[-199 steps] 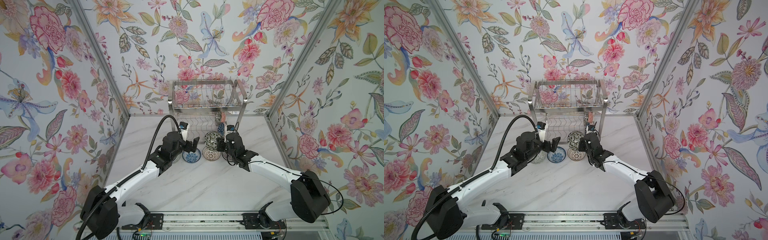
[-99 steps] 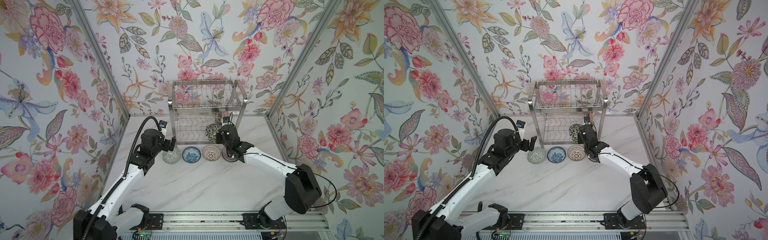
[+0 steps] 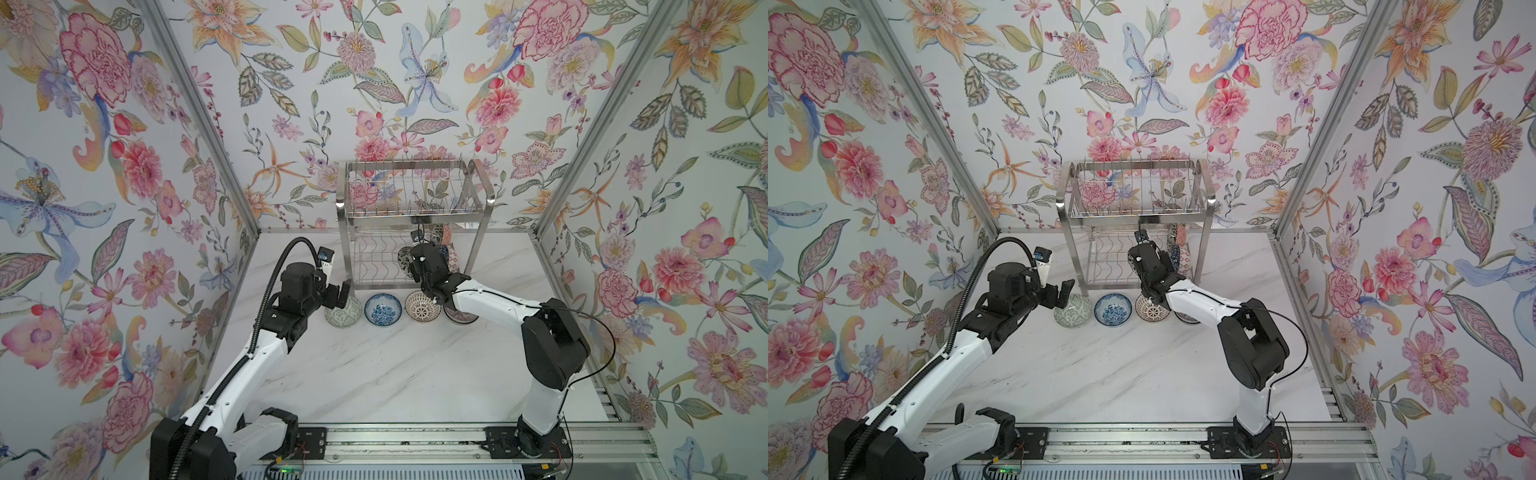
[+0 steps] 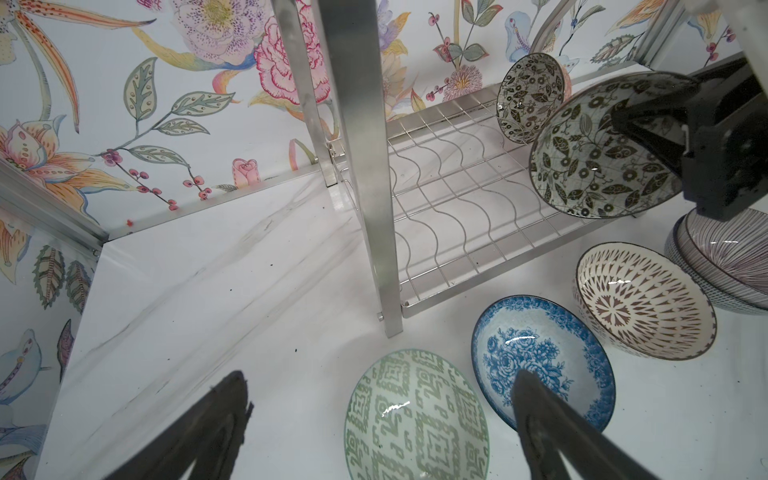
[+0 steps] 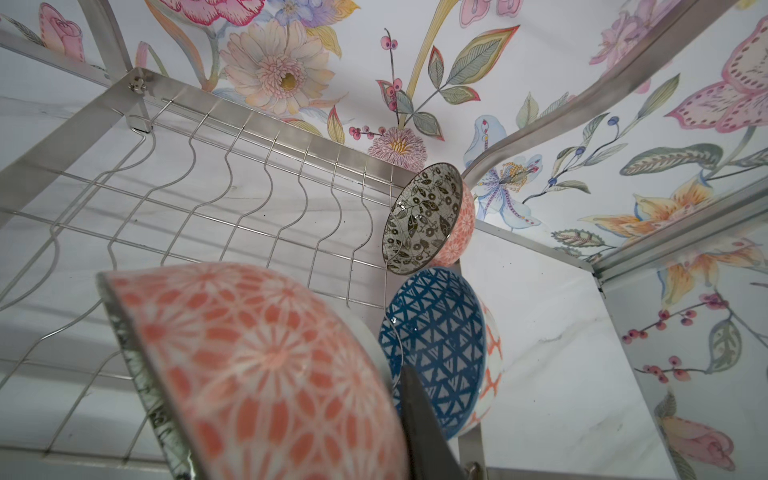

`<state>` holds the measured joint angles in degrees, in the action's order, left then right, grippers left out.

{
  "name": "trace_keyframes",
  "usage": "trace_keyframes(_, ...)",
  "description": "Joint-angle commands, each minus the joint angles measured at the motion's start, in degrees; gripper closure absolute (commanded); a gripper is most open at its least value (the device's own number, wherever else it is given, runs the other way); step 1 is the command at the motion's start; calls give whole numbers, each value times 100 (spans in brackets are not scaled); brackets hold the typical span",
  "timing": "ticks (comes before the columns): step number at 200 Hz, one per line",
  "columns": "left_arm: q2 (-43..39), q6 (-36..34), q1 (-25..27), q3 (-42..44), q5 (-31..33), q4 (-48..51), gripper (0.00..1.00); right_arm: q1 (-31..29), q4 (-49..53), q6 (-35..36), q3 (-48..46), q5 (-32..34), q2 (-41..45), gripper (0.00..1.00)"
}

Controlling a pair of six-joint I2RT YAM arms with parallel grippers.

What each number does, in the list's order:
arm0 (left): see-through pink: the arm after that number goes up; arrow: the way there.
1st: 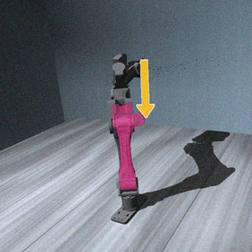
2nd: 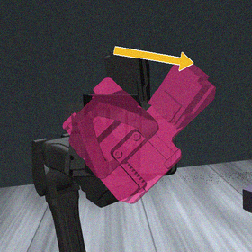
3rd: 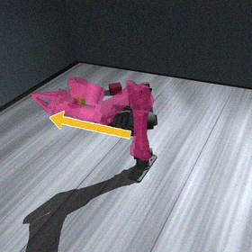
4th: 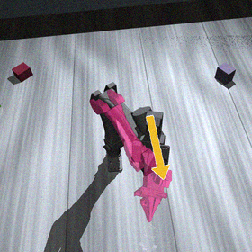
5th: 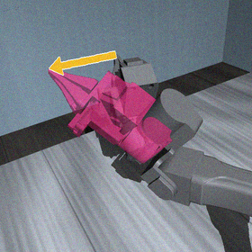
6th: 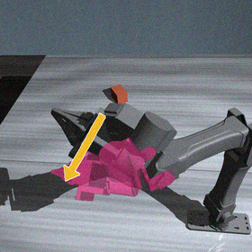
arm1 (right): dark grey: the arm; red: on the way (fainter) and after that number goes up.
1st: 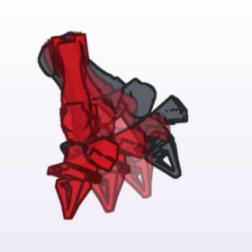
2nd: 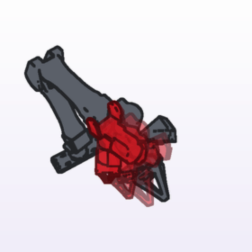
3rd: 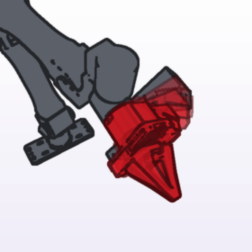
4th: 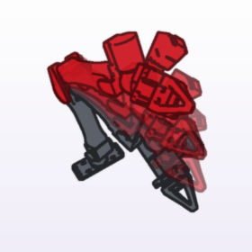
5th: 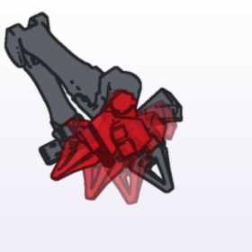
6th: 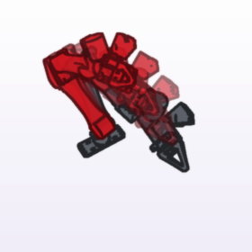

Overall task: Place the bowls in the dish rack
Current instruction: 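Carry the leaf-pattern bowl up to the upper rack with right gripper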

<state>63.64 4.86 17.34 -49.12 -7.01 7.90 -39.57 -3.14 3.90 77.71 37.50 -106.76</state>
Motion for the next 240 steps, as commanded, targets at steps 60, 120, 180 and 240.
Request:
trace_keyframes(60,17,-86,-46,54,-163,-122,1,-20,-895,1259,831,682,-740,100)
trace_keyframes(120,13,-108,-42,74,-205,-175,1,61,-1278,1984,1312,986,-1311,100)
trace_keyframes(180,-6,-135,-68,87,-235,-192,1,209,-1131,2178,2002,1053,-1819,100)
trace_keyframes(240,-32,-135,-87,116,-284,-196,1,210,-1029,2449,2593,1159,-2252,100)
